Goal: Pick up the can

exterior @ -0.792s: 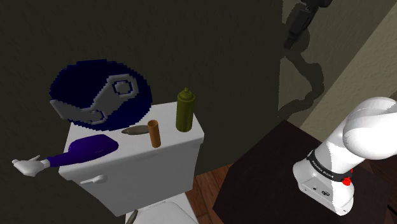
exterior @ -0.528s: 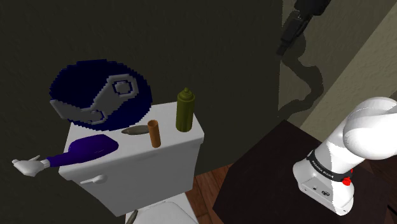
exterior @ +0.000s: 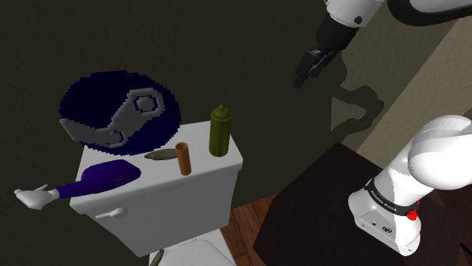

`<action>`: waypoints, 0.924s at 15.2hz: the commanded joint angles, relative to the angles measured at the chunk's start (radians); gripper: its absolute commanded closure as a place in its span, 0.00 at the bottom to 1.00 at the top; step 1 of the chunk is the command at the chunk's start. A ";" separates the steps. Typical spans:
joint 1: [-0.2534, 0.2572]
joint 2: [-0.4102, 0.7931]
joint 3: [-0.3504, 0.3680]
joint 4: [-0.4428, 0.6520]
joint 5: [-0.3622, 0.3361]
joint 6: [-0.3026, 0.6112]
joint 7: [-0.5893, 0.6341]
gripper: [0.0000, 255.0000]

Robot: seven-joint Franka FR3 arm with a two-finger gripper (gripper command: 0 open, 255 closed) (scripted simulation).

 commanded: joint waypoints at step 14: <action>-0.294 0.355 0.616 0.090 -0.135 0.493 0.610 0.00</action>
